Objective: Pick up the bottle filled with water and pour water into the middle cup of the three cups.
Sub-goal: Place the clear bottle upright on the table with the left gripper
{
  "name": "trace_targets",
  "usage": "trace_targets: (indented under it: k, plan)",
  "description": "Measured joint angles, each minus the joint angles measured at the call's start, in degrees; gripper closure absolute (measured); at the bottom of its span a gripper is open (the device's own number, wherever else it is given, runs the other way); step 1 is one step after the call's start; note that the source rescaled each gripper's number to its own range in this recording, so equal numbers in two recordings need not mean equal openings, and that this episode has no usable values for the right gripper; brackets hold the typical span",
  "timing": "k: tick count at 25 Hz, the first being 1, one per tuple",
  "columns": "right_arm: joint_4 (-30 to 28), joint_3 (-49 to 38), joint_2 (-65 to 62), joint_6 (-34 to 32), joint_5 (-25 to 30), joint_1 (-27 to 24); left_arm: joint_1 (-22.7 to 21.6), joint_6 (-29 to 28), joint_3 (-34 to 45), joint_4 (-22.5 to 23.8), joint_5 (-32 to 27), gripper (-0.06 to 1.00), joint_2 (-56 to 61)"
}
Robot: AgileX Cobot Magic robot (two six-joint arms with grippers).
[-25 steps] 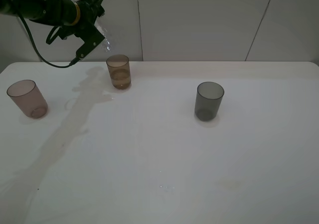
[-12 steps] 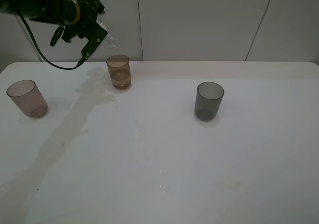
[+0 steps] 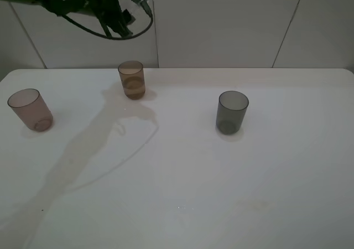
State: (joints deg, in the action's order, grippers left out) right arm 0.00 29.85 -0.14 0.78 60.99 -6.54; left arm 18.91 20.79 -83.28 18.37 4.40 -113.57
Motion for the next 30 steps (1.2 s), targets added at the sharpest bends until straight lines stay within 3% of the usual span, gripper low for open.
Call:
trace_targets:
  k: [2, 4, 8, 11, 16, 21, 24, 30]
  plan:
    - [0.0, 0.0, 0.0, 0.0, 0.0, 0.0, 1.1, -3.4, 0.9, -9.9, 0.2, 0.93, 0.4]
    - [0.0, 0.0, 0.0, 0.0, 0.0, 0.0, 2.2, -6.5, 2.8, -15.4, 1.0, 0.93, 0.4]
    - [0.0, 0.0, 0.0, 0.0, 0.0, 0.0, 4.3, -12.3, 9.2, -18.7, 6.8, 0.93, 0.4]
    - [0.0, 0.0, 0.0, 0.0, 0.0, 0.0, 6.0, -15.1, 15.6, -18.9, 15.6, 0.93, 0.4]
    - [0.0, 0.0, 0.0, 0.0, 0.0, 0.0, 9.4, -19.1, 25.1, -17.3, 29.0, 0.93, 0.4]
    - [0.0, 0.0, 0.0, 0.0, 0.0, 0.0, 10.8, -26.5, 30.5, -8.4, 40.4, 0.93, -1.4]
    - [0.0, 0.0, 0.0, 0.0, 0.0, 0.0, 10.8, -28.8, 30.7, -3.5, 43.3, 0.93, -4.0]
    - [0.0, 0.0, 0.0, 0.0, 0.0, 0.0, 10.8, -29.5, 31.1, -0.7, 43.9, 0.93, -9.2]
